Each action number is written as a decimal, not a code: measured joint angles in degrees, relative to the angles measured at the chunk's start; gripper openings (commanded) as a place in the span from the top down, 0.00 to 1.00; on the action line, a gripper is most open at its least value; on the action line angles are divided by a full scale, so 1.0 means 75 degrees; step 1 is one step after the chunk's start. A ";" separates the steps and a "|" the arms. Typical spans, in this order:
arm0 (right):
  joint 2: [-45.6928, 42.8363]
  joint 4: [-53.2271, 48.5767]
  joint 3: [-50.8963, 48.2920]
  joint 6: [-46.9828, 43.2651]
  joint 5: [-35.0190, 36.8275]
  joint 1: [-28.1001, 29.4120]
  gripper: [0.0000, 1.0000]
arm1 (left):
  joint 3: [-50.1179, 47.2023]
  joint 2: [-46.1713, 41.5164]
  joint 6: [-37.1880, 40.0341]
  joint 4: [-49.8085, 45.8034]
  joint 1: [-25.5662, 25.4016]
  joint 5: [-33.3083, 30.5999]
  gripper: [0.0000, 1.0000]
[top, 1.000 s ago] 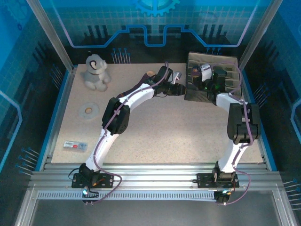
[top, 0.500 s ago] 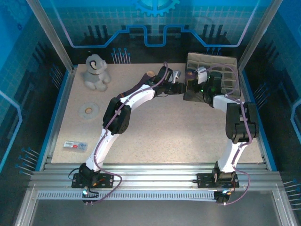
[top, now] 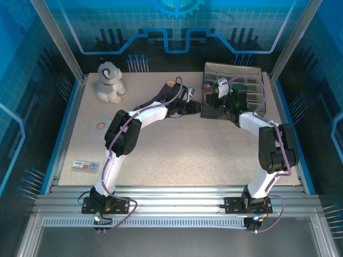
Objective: Roll the socks
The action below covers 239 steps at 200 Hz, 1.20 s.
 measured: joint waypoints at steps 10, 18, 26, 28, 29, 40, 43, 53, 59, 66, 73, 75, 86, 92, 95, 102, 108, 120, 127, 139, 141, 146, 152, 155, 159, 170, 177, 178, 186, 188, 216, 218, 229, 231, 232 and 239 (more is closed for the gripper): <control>-0.0152 -0.0009 -0.0026 0.0087 0.0009 0.0163 0.95 | -0.0210 -0.0213 -0.0003 0.0093 0.0009 -0.0044 0.64; -0.0227 -0.0017 -0.0029 0.0140 0.0015 0.0312 0.95 | -0.0393 -0.0408 -0.0006 0.0166 0.0020 -0.0064 0.64; -0.0291 -0.0017 -0.0035 0.0169 0.0058 0.0472 0.95 | -0.0586 -0.0589 -0.0003 0.0233 0.0029 -0.0134 0.63; -0.0309 -0.0015 -0.0041 0.0172 0.0076 0.0519 0.95 | -0.0647 -0.0659 -0.0003 0.0230 0.0029 -0.0143 0.63; -0.0312 -0.0015 -0.0041 0.0172 0.0085 0.0533 0.95 | -0.0667 -0.0679 -0.0003 0.0236 0.0032 -0.0149 0.63; -0.0393 0.0000 -0.0090 0.0175 0.0184 0.0694 0.95 | -0.0921 -0.0921 0.0000 0.0219 0.0055 -0.0198 0.63; -0.0420 0.0003 -0.0108 0.0178 0.0224 0.0717 0.96 | -0.0973 -0.0968 0.0000 0.0213 0.0067 -0.0210 0.63; -0.0478 -0.0017 -0.0131 0.0198 0.0326 0.0764 0.96 | -0.1128 -0.1107 0.0003 0.0219 0.0087 -0.0224 0.63; -0.0504 -0.0055 -0.0131 0.0198 0.0405 0.0761 0.96 | -0.1189 -0.1166 0.0006 0.0233 0.0105 -0.0224 0.63; -0.0525 -0.0128 -0.0131 0.0192 0.0513 0.0752 0.96 | -0.1250 -0.1221 0.0009 0.0259 0.0117 -0.0227 0.63; -0.0536 -0.0236 -0.0119 0.0187 0.0638 0.0731 0.96 | -0.1297 -0.1274 0.0012 0.0283 0.0128 -0.0227 0.63; -0.0536 -0.0265 -0.0111 0.0181 0.0702 0.0723 0.96 | -0.1306 -0.1288 0.0012 0.0291 0.0131 -0.0224 0.63; -0.0536 -0.0519 -0.0029 0.0131 0.0950 0.0691 0.97 | -0.1332 -0.1323 0.0012 0.0361 0.0137 -0.0224 0.63; -0.0519 -0.0676 0.0050 0.0108 0.1105 0.0667 0.97 | -0.1332 -0.1326 0.0009 0.0414 0.0137 -0.0219 0.64; -0.0516 -0.0766 0.0096 0.0102 0.1186 0.0653 0.97 | -0.1332 -0.1326 0.0009 0.0431 0.0137 -0.0219 0.64; -0.0460 -0.0979 0.0259 0.0093 0.1358 0.0612 0.97 | -0.1332 -0.1326 0.0006 0.0469 0.0137 -0.0213 0.64; -0.0399 -0.1099 0.0405 0.0079 0.1486 0.0574 0.97 | -0.1338 -0.1326 0.0006 0.0501 0.0137 -0.0195 0.64; -0.0213 -0.1285 0.0726 0.0079 0.1743 0.0516 0.97 | -0.1355 -0.1326 0.0006 0.0554 0.0134 -0.0149 0.64; -0.0096 -0.1387 0.0877 0.0079 0.1886 0.0481 0.96 | -0.1361 -0.1323 0.0006 0.0560 0.0134 -0.0111 0.64; 0.0111 -0.1515 0.1072 0.0096 0.2078 0.0466 0.95 | -0.1364 -0.1323 0.0012 0.0551 0.0137 -0.0047 0.64; 0.0152 -0.1550 0.1102 0.0108 0.2116 0.0463 0.95 | -0.1364 -0.1323 0.0015 0.0548 0.0137 -0.0041 0.64; 0.0251 -0.1597 0.1154 0.0125 0.2162 0.0466 0.95 | -0.1364 -0.1323 0.0012 0.0530 0.0143 -0.0006 0.64; 0.0353 -0.1658 0.1183 0.0154 0.2221 0.0472 0.96 | -0.1364 -0.1323 0.0012 0.0504 0.0149 0.0044 0.64; 0.0388 -0.1682 0.1183 0.0169 0.2250 0.0475 0.96 | -0.1364 -0.1323 0.0012 0.0487 0.0154 0.0064 0.64; 0.0460 -0.1737 0.1183 0.0201 0.2288 0.0484 0.96 | -0.1364 -0.1326 0.0009 0.0460 0.0166 0.0108 0.64; 0.0606 -0.1888 0.1177 0.0271 0.2349 0.0516 0.96 | -0.1370 -0.1326 0.0003 0.0385 0.0204 0.0219 0.64; 0.0670 -0.1915 0.1142 0.0309 0.2390 0.0554 0.96 | -0.1384 -0.1326 0.0000 0.0373 0.0239 0.0259 0.63; 0.0673 -0.1915 0.1134 0.0318 0.2393 0.0565 0.96 | -0.1390 -0.1326 -0.0003 0.0376 0.0242 0.0268 0.63; 0.0697 -0.1891 0.1040 0.0364 0.2460 0.0647 0.96 | -0.1434 -0.1326 -0.0006 0.0388 0.0291 0.0306 0.63; 0.0697 -0.1886 0.1008 0.0376 0.2474 0.0667 0.96 | -0.1448 -0.1326 -0.0006 0.0385 0.0306 0.0306 0.63; 0.0667 -0.1606 0.0568 0.0632 0.2553 0.1241 0.96 | -0.1778 -0.1367 -0.0032 0.0347 0.0490 0.0332 0.64; 0.0664 -0.1597 0.0542 0.0647 0.2553 0.1282 0.96 | -0.1798 -0.1367 -0.0032 0.0338 0.0501 0.0332 0.63; 0.0624 -0.1550 0.0356 0.0755 0.2550 0.1556 0.96 | -0.1888 -0.1370 -0.0032 0.0315 0.0548 0.0332 0.63; 0.0612 -0.1547 0.0315 0.0772 0.2550 0.1617 0.96 | -0.1906 -0.1370 -0.0029 0.0303 0.0557 0.0332 0.63; 0.0606 -0.1550 0.0303 0.0778 0.2550 0.1638 0.96 | -0.1915 -0.1373 -0.0032 0.0291 0.0562 0.0332 0.64; 0.0568 -0.1547 0.0198 0.0828 0.2582 0.1792 0.96 | -0.1970 -0.1396 -0.0029 0.0221 0.0589 0.0332 0.63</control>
